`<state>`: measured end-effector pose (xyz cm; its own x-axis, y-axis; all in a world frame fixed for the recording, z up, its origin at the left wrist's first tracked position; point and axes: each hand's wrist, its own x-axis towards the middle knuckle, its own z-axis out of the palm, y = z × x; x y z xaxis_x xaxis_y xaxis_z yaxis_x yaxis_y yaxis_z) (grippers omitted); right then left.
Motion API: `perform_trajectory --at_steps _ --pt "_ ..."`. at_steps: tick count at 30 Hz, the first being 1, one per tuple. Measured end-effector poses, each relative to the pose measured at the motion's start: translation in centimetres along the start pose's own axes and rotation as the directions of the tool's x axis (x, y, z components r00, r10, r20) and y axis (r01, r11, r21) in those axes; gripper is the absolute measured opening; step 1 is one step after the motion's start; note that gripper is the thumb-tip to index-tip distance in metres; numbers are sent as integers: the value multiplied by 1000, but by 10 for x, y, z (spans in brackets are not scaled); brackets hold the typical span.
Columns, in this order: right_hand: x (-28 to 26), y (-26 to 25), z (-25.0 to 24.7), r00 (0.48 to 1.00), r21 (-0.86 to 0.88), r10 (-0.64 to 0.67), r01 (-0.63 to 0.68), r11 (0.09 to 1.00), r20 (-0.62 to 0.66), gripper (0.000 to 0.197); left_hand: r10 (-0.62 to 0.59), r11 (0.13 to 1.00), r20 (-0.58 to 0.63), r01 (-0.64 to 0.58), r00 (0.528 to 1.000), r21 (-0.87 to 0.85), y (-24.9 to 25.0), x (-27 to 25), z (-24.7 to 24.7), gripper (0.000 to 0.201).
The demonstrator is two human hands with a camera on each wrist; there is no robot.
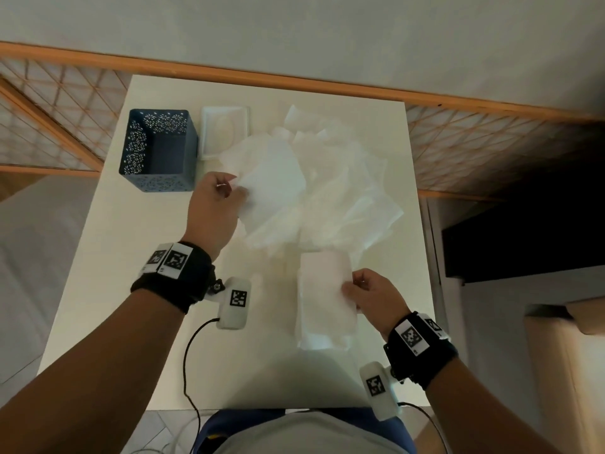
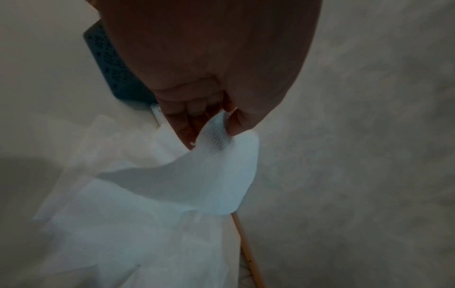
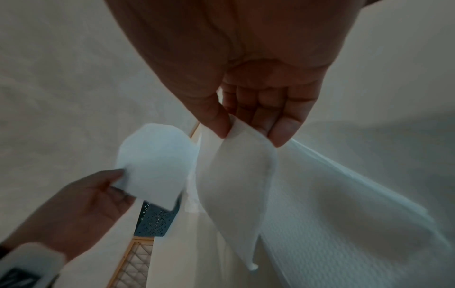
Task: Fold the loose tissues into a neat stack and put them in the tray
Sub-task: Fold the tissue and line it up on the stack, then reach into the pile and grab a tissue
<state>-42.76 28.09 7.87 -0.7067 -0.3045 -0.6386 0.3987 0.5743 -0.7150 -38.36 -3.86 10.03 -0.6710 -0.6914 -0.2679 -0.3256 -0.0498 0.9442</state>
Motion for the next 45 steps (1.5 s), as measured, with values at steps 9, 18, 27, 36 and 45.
perform_trajectory --at_steps 9,18,27,36,45 --pt "11 32 26 993 -72 118 -120 990 -29 6 2 998 56 1 998 -60 21 -52 -27 44" --pt "19 47 22 987 -151 126 -141 978 -104 9 -60 998 57 61 997 -24 12 -66 -34 41" --pt "22 47 30 984 -381 107 -155 911 -143 18 -85 996 116 83 990 21 8 -64 -37 38" --pt "17 -15 8 949 -406 -161 38 913 -273 41 -92 993 228 107 969 -54 23 -74 -31 43" --pt "-20 -110 12 970 132 -234 224 966 63 68 -52 969 363 134 930 -205 70 -97 -34 47"
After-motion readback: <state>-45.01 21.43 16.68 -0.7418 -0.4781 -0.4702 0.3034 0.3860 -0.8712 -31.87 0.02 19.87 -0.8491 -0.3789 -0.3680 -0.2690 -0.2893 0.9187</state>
